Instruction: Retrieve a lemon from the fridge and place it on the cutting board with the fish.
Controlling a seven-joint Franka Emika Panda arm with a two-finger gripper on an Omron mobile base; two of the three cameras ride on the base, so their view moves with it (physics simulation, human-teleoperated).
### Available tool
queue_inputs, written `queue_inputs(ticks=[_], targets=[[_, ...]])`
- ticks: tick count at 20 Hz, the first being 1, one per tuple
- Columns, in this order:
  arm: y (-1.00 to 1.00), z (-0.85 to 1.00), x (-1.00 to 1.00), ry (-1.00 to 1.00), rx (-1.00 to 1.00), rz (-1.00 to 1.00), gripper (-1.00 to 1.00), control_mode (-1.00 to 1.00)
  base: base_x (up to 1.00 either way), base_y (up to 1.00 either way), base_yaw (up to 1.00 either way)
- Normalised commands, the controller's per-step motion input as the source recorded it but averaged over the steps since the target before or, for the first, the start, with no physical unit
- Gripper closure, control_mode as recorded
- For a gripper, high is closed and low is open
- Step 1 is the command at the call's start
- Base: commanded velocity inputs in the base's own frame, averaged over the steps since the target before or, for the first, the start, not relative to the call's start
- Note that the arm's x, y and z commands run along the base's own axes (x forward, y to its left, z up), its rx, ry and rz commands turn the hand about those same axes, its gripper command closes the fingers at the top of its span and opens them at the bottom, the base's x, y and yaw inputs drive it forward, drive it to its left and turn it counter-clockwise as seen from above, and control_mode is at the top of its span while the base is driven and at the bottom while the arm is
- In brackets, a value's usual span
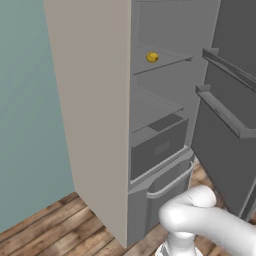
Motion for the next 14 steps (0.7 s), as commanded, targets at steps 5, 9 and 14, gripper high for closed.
queue_inputs(ticks=[5,9,14], targets=[[-0.28,0.19,-0.49,0.00,-0.05,-0.44,-1.00,-1.00,0.00,0.00,0.00],[0.00,0.12,-0.55,0.00,-0.18,-0.46,-1.00,-1.00,0.00,0.00,0.00],[0.14,0.00,-0.37,0.03,-0.35,-0.48,-1.00,-1.00,0.00,0.00,0.00]])
